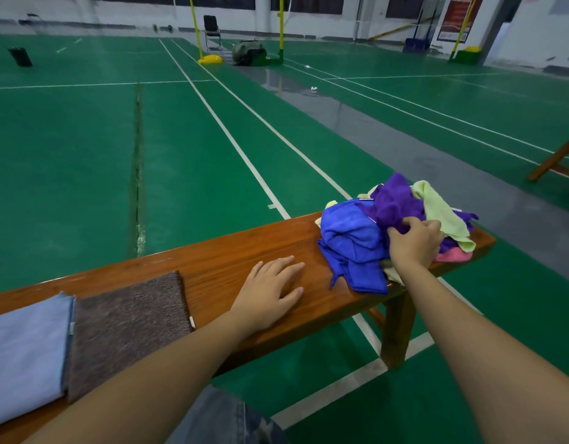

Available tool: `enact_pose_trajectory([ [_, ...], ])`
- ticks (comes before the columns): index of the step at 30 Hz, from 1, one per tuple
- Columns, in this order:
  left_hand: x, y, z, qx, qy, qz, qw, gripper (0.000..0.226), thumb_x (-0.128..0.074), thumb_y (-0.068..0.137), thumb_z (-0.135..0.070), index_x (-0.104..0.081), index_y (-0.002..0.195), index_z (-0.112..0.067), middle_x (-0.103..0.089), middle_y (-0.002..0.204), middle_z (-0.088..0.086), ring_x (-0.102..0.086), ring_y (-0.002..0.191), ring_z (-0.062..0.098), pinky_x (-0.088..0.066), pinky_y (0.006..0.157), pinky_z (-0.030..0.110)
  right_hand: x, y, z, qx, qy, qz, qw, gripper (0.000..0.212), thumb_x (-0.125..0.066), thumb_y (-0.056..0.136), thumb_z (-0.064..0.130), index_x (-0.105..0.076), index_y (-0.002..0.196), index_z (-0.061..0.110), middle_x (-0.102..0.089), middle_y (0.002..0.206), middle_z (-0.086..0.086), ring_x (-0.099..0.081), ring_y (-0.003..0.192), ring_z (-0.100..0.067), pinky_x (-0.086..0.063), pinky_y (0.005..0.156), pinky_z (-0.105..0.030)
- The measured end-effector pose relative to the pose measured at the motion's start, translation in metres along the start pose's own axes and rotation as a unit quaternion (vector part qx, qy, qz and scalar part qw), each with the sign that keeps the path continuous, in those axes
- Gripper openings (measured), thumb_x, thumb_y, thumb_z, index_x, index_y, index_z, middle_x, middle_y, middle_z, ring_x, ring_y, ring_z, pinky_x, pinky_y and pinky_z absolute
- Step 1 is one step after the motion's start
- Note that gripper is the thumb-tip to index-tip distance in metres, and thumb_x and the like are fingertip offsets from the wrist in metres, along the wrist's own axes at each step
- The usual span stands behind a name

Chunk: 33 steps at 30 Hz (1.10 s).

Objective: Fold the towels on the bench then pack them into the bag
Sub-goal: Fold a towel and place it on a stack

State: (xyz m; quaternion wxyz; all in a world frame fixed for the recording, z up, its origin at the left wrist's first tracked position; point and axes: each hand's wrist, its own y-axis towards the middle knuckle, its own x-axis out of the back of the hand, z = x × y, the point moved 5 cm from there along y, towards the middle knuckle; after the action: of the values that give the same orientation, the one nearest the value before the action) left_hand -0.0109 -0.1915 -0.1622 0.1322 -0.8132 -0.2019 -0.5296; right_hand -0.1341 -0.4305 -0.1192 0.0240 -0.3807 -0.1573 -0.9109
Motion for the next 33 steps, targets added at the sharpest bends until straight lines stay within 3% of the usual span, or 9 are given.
enact_pose_trajectory([
  [6, 0.019, -0.019, 0.011, 0.019, -0.005, -0.012, 1.0, 0.053, -0.036, 0.097, -0.048, -0.025, 0.147, -0.033, -0.019, 0.156, -0.009, -0.012, 0.144, 0.01, -0.002, 0.12, 0.04, 0.016, -0.022, 0.04, 0.152, 0.054, -0.007, 0.987, 0.006, -0.064, 0.085, 0.02, -0.064, 0.086, 0.014, -0.06, 0.104, -0.004, -0.05, 0.097, -0.018, -0.033, 0.105, -0.045],
  [11, 0.043, -0.04, 0.018, 0.031, -0.017, -0.056, 0.998, 0.054, -0.036, 0.097, -0.048, -0.023, 0.147, -0.034, -0.02, 0.155, -0.009, -0.014, 0.143, 0.009, -0.004, 0.119, 0.041, 0.013, -0.073, 0.088, 0.188, 0.188, 0.079, 0.961, 0.005, -0.061, 0.086, 0.018, -0.058, 0.083, 0.02, -0.058, 0.082, 0.01, -0.055, 0.084, -0.014, -0.04, 0.098, -0.052],
  [14, 0.06, -0.057, 0.033, 0.046, -0.029, -0.085, 0.995, 0.06, -0.04, 0.095, -0.05, -0.017, 0.148, -0.033, -0.021, 0.155, -0.009, -0.016, 0.143, 0.01, -0.005, 0.119, 0.04, 0.001, -0.113, 0.118, 0.195, 0.264, 0.166, 0.93, 0.003, -0.061, 0.088, 0.011, -0.061, 0.087, 0.014, -0.059, 0.082, 0.007, -0.057, 0.086, -0.016, -0.048, 0.086, -0.037],
  [17, 0.077, -0.081, 0.055, 0.061, -0.027, -0.107, 0.992, 0.072, -0.048, 0.09, -0.053, -0.013, 0.149, -0.031, -0.023, 0.155, -0.006, -0.02, 0.142, 0.012, -0.009, 0.119, 0.04, -0.018, -0.163, 0.144, 0.199, 0.293, 0.272, 0.895, 0.01, -0.06, 0.088, 0.006, -0.057, 0.085, 0.015, -0.056, 0.077, 0.009, -0.054, 0.081, -0.013, -0.043, 0.072, -0.018],
  [21, 0.091, -0.109, 0.083, 0.057, -0.034, -0.116, 0.991, 0.104, -0.04, 0.063, -0.082, -0.019, 0.149, -0.027, -0.03, 0.151, -0.005, -0.027, 0.139, 0.014, -0.019, 0.115, 0.04, -0.048, -0.231, 0.168, 0.233, 0.283, 0.407, 0.837, 0.025, -0.06, 0.087, 0.002, -0.051, 0.075, 0.022, -0.054, 0.076, 0.008, -0.051, 0.076, -0.007, -0.041, 0.072, -0.015],
  [25, 0.087, -0.13, 0.106, 0.081, -0.081, -0.093, 0.989, 0.122, -0.031, 0.047, -0.099, -0.038, 0.142, -0.021, -0.045, 0.142, -0.003, -0.042, 0.129, 0.013, -0.033, 0.107, 0.033, -0.061, -0.265, 0.177, 0.219, 0.292, 0.448, 0.816, 0.013, -0.057, 0.089, 0.001, -0.053, 0.082, 0.011, -0.054, 0.077, 0.005, -0.051, 0.074, -0.003, -0.042, 0.067, -0.007],
  [29, 0.081, -0.139, 0.108, 0.119, -0.168, -0.093, 0.974, 0.082, -0.065, 0.072, -0.065, -0.043, 0.137, -0.021, -0.05, 0.135, -0.005, -0.048, 0.122, 0.012, -0.041, 0.102, 0.034, -0.06, -0.266, 0.178, 0.192, 0.321, 0.429, 0.822, 0.007, -0.058, 0.089, 0.001, -0.056, 0.085, 0.006, -0.057, 0.079, 0.002, -0.053, 0.075, -0.004, -0.043, 0.066, -0.007],
  [33, 0.08, -0.128, 0.112, 0.128, -0.178, -0.118, 0.969, 0.044, -0.069, 0.082, -0.037, -0.06, 0.118, -0.014, -0.061, 0.118, 0.002, -0.056, 0.107, 0.017, -0.046, 0.092, 0.032, -0.055, -0.258, 0.17, 0.215, 0.308, 0.42, 0.826, 0.011, -0.061, 0.086, 0.0, -0.059, 0.08, 0.009, -0.059, 0.077, 0.004, -0.054, 0.072, 0.002, -0.043, 0.068, -0.008],
])
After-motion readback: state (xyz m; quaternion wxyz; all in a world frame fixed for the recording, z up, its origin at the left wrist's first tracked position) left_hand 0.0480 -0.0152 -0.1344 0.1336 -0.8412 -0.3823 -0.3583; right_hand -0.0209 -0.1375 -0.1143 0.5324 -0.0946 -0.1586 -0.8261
